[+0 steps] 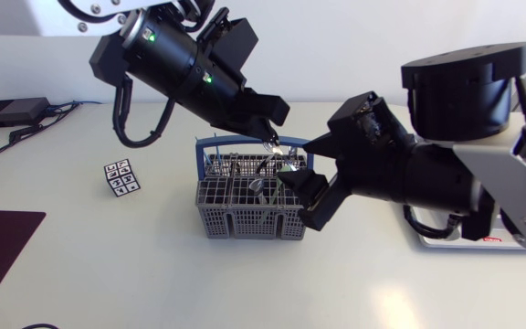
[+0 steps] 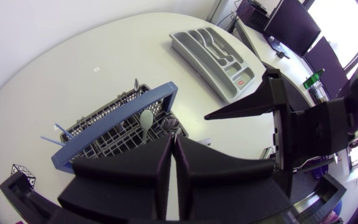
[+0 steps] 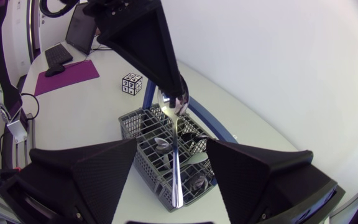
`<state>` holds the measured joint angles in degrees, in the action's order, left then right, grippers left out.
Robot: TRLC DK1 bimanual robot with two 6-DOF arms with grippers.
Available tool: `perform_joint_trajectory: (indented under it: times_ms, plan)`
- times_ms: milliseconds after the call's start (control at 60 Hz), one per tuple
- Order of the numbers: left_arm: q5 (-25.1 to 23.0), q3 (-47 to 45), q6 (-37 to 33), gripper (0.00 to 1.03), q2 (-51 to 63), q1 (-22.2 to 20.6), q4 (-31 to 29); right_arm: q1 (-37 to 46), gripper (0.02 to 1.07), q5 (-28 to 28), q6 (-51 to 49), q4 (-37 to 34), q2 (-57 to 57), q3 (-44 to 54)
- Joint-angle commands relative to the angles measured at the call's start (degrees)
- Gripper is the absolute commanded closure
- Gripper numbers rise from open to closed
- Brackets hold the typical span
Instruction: Transfer all utensils from the basket to the drawer tray.
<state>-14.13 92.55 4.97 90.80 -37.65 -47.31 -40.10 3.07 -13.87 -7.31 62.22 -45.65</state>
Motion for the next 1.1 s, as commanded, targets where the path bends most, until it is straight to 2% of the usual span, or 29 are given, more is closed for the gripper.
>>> perform_joint_trajectory:
  times_ms: [0,250,367,467,650,683,733,783,817,900,1000,1083]
  plan:
    - [-2.3,2.2,1.7,1.00,1.5,1.3,-1.4,-0.5,0.44,-1.4,-2.8,3.1,2.2,0.6]
    - [-5.2,3.0,1.7,1.00,2.0,2.4,-2.5,-0.5,0.76,-2.2,-5.8,5.6,5.1,1.0]
    - [-5.7,3.4,1.7,1.00,2.0,2.4,-2.8,-0.2,0.83,-1.8,-6.4,5.7,5.3,1.2]
    - [-6.7,3.7,1.7,1.00,2.2,2.4,-3.0,0.2,0.99,-0.9,-6.5,6.1,5.3,1.3]
    - [-6.8,4.0,1.6,0.99,2.2,2.6,-3.1,0.5,1.01,-0.2,-7.0,6.0,5.3,1.9]
    - [-6.8,4.2,1.7,0.97,2.2,2.7,-3.1,0.5,1.01,-0.1,-7.0,5.8,5.3,1.9]
    - [-7.1,4.5,1.6,0.87,2.2,2.8,-3.1,0.5,1.01,0.3,-7.0,5.7,5.2,2.0]
    - [-7.2,4.7,1.6,0.72,2.1,2.8,-3.1,0.5,1.01,0.4,-7.0,5.6,5.2,2.1]
    - [-7.2,5.2,1.5,0.57,2.1,2.8,-3.0,0.4,1.01,0.5,-7.0,5.5,5.1,2.3]
    - [-7.2,6.5,1.5,0.38,1.8,3.3,-1.7,0.4,1.01,1.2,-7.0,5.2,4.6,2.9]
    - [-7.2,7.7,3.5,0.25,0.8,4.0,2.3,1.1,1.01,2.9,-7.2,3.4,3.1,4.1]
    - [-7.1,9.0,4.8,0.25,0.7,5.3,3.5,3.3,1.01,4.8,-7.9,1.9,1.1,5.3]
